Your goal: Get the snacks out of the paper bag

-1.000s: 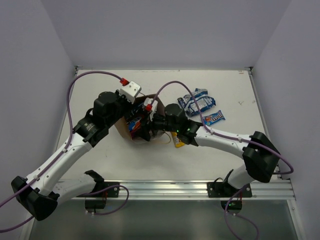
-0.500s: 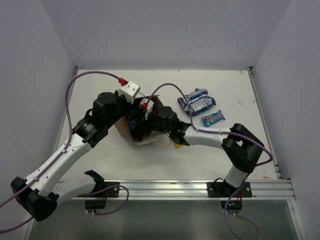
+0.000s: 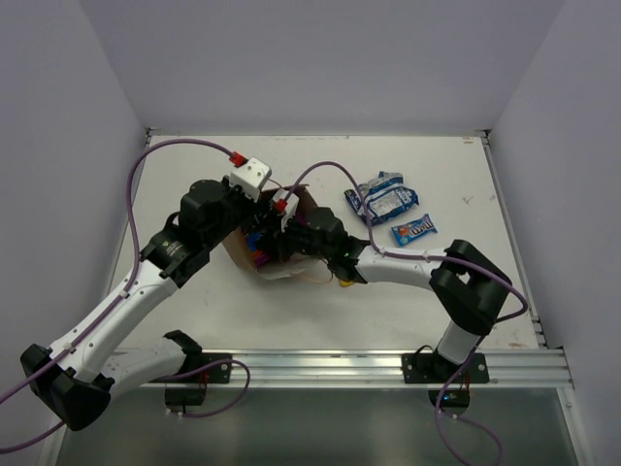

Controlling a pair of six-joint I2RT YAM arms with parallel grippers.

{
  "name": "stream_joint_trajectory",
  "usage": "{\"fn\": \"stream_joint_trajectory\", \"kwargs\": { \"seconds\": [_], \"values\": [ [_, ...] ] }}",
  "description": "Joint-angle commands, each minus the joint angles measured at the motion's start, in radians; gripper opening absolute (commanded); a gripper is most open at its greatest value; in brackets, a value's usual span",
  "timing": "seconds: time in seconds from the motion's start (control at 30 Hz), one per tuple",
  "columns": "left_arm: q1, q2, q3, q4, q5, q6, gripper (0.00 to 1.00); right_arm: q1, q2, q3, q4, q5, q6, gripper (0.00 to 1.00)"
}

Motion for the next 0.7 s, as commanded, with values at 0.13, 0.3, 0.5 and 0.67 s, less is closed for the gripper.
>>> {"fn": "stream_joint_trajectory", "kwargs": {
  "seconds": [0.13,0.3,0.5,0.67],
  "values": [
    [-0.006,-0.016,-0.014,0.01,-0.018,-0.007,0.0,0.0,-0.172,-0.035,0.001,0.086,-0.069,0.0],
    [-0.004,-0.019,-0.019,0.011,-0.048,-0.002,0.0,0.0,-0.295,-0.055,-0.086,0.105,-0.106,0.0],
    [-0.004,-0.019,-0.017,0.025,-0.062,0.003,0.0,-0.004,-0.56,-0.084,-0.302,0.178,-0.164,0.0],
    [-0.004,-0.016,-0.016,0.03,-0.072,0.007,0.0,-0.024,-0.812,-0.09,-0.519,0.379,-0.143,0.0]
  ]
}}
